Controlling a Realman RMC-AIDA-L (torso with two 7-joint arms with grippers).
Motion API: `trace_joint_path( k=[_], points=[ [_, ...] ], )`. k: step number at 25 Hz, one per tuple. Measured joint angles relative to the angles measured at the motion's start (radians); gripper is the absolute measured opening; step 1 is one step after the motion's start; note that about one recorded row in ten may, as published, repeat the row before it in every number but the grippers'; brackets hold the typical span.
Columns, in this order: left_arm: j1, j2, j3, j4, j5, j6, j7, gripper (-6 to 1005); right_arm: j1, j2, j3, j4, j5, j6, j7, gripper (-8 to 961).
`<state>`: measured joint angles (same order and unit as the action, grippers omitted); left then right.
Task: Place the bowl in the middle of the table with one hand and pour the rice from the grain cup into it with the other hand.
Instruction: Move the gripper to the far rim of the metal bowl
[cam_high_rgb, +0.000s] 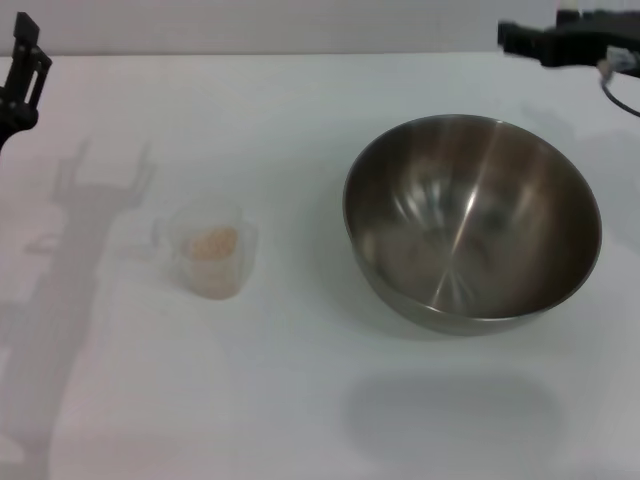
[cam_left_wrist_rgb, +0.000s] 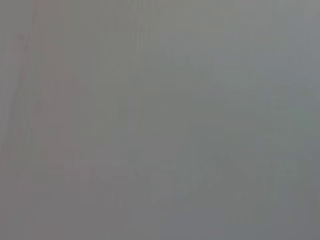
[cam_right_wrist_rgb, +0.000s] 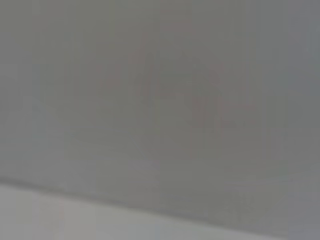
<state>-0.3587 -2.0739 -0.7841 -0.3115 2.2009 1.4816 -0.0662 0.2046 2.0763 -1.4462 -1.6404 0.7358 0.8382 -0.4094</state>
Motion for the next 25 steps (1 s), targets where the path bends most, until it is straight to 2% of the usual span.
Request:
trace_joint_path(
  k=[3, 4, 7, 8, 9, 14, 25],
  points=[
    [0.0, 0.0, -0.014, 0.002, 0.0, 0.0, -0.005, 800, 0.066, -0.006, 0.093, -0.01, -0.033, 0.199, -0.016, 732],
    [-0.001, 0.0, -0.023, 0.003, 0.0, 0.0, -0.007, 800, 0.112, -0.008, 0.152, -0.004, -0.061, 0.32, -0.039, 732],
    [-0.005, 0.0, -0.027, 0.003, 0.0, 0.0, -0.007, 800, 0.174, -0.009, 0.221, 0.012, -0.094, 0.458, -0.086, 731],
    [-0.005, 0.0, -0.027, 0.003, 0.0, 0.0, -0.007, 800, 0.174, -0.009, 0.221, 0.012, -0.094, 0.458, -0.086, 731],
    [-0.007, 0.0, -0.027, 0.003, 0.0, 0.0, -0.007, 800, 0.212, -0.014, 0.247, 0.035, -0.117, 0.532, -0.109, 731],
    [-0.01, 0.0, -0.033, 0.003, 0.0, 0.001, -0.004, 800, 0.273, -0.024, 0.263, 0.115, -0.169, 0.602, -0.138, 729],
    [-0.014, 0.0, -0.04, 0.003, 0.0, 0.002, -0.004, 800, 0.303, -0.024, 0.278, 0.244, -0.189, 0.598, -0.187, 727]
  ],
)
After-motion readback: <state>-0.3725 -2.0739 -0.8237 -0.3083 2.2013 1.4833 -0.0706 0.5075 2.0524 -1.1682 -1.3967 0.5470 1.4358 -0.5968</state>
